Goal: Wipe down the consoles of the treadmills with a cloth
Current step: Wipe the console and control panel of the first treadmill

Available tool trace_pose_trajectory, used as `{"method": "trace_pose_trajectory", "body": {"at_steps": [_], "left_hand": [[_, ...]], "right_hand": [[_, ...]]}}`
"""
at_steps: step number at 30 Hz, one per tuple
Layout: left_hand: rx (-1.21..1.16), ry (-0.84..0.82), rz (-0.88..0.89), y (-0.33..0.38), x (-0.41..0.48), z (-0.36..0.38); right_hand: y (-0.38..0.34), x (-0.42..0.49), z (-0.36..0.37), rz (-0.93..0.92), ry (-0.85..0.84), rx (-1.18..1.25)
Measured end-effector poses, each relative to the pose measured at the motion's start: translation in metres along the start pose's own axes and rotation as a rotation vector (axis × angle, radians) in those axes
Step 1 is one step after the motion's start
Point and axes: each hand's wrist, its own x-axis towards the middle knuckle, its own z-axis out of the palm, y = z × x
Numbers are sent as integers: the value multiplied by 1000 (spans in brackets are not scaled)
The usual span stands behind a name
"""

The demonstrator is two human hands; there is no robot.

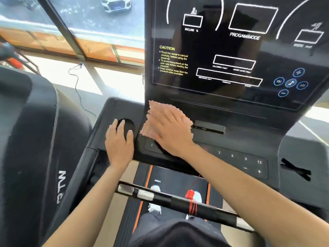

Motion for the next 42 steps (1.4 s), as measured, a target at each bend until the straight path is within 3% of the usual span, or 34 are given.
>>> {"method": "trace_pose_trajectory", "body": {"at_steps": [5,12,23,36,42], "left_hand": [[345,-78,127,-22,-11,21],[359,-8,139,-22,-14,25],[262,-31,207,-11,-42,27],[220,-31,147,-6,-50,31],[197,-28,135,-4,-52,31]], "right_hand": [[11,25,24,-93,-157,-159],[60,-5,5,-94,-82,-315],[118,-80,-14,-99,-65,-317],[158,-204,-33,218,-133,-284],[146,-242,-29,578,-77,-145]]}}
